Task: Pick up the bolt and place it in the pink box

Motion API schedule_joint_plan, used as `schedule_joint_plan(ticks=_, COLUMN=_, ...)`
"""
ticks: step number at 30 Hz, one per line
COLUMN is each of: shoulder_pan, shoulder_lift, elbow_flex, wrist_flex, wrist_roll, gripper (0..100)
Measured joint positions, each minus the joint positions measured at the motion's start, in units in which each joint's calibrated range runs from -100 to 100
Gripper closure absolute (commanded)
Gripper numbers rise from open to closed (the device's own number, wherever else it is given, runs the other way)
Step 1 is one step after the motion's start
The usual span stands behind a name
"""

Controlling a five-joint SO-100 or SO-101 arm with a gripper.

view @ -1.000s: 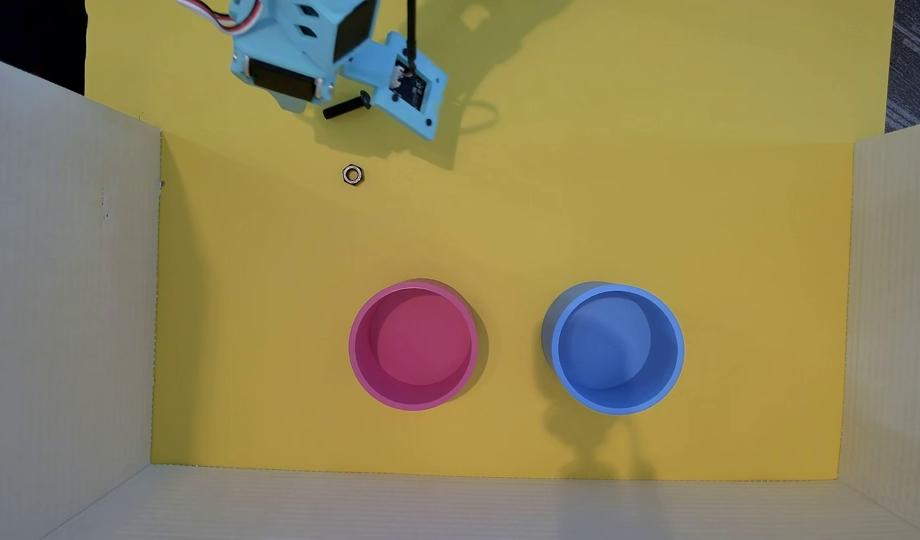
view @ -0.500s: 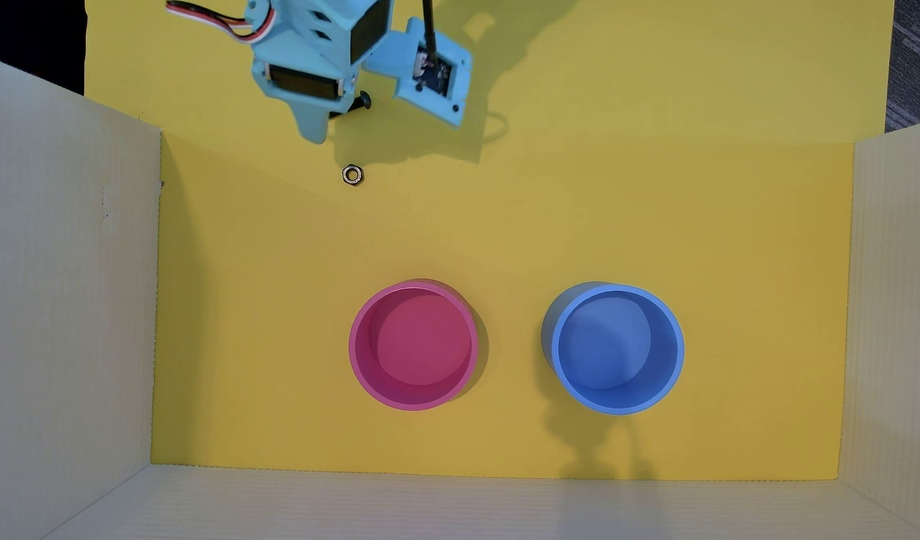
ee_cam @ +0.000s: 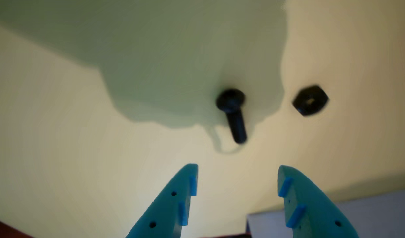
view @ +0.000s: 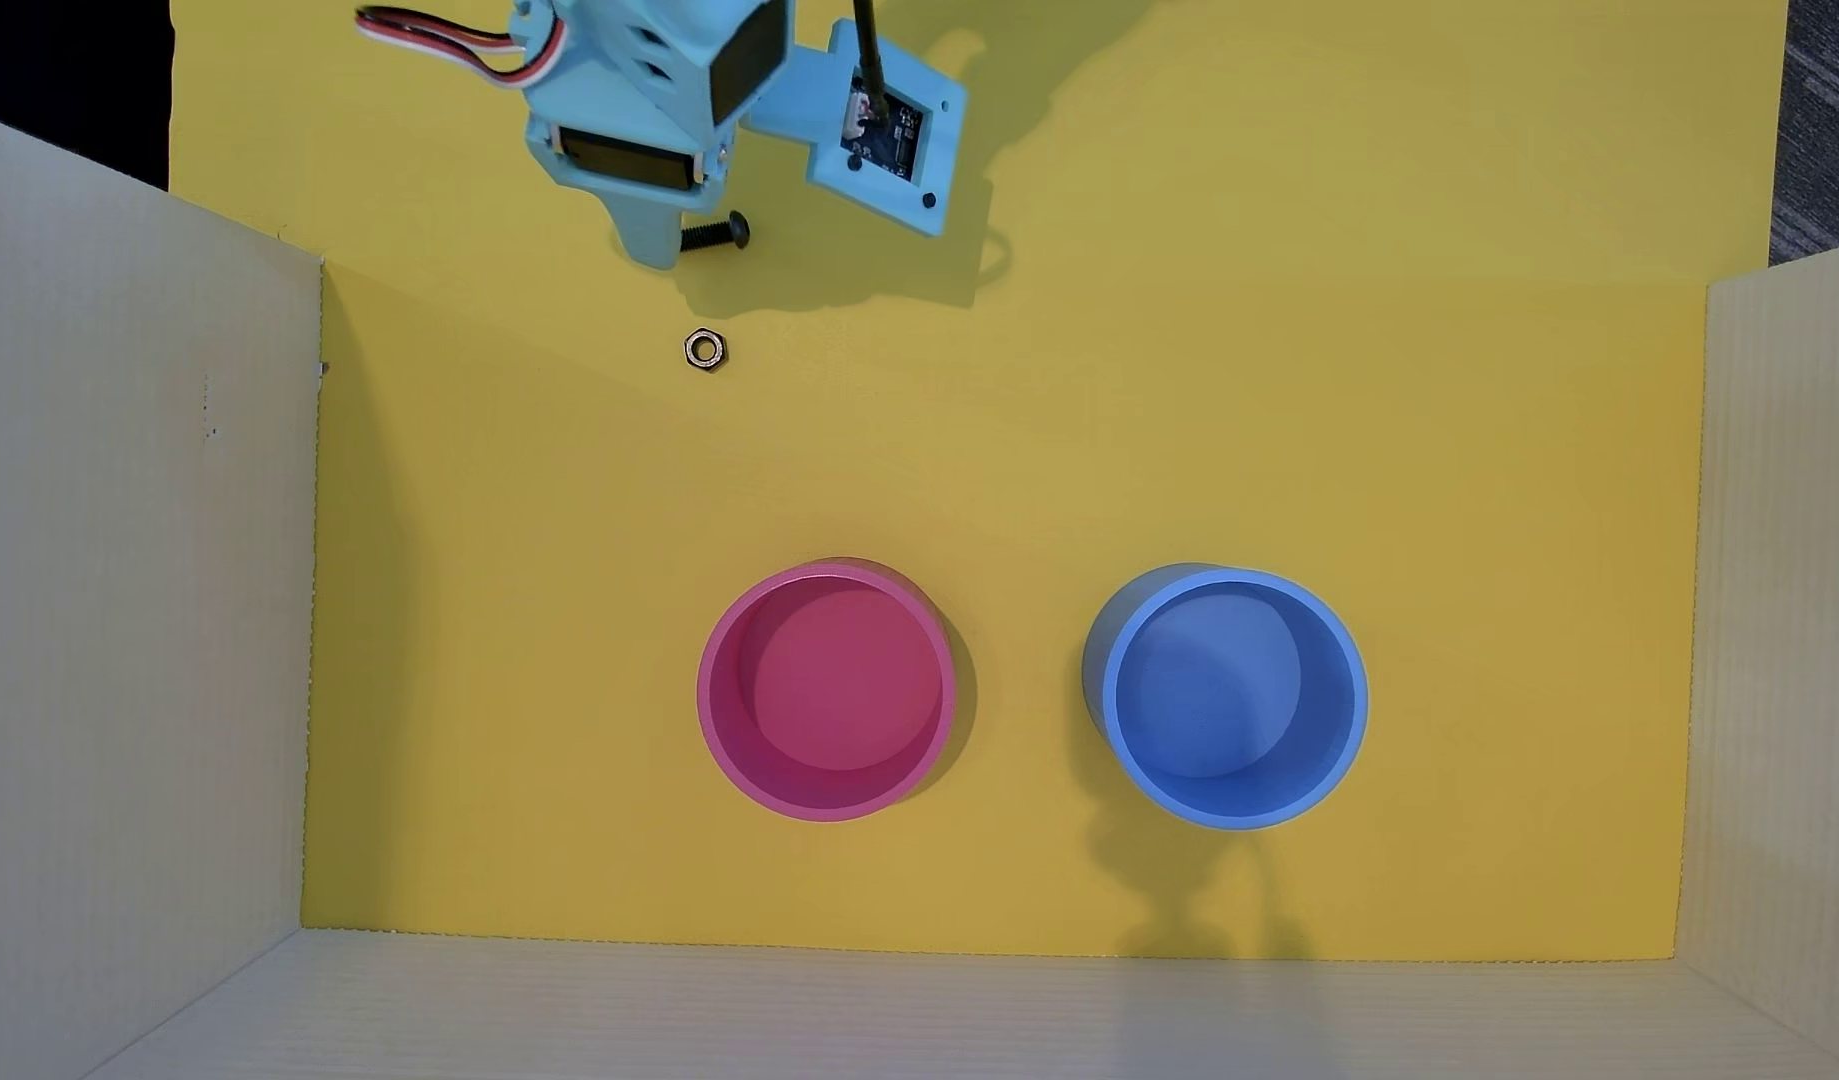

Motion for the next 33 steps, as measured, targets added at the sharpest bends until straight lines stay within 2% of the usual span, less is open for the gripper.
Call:
schedule_joint_plan(ticks=6, shoulder_pan=-2.8, shoulder_lift=0.0, elbow_flex=4.1, wrist_flex=-5.5, wrist_roll=-0.3, gripper=83)
schedule_joint_plan(ticks=18, shoulder_pan=-3.0, shoulder_lift=0.0, elbow_flex=4.8, wrist_flex=-8.2, wrist_roll=-1.6, gripper=83)
schedule_joint_plan(ticks=26, shoulder_pan=-3.1, shoulder_lift=0.0, elbow_flex=9.1, wrist_flex=-15.6, wrist_roll=-3.5, gripper=83)
schedule_joint_plan(ticks=33, shoulder_pan=-3.1, shoulder_lift=0.0, elbow_flex=9.1, wrist_flex=-16.3, wrist_roll=-4.7, gripper=83)
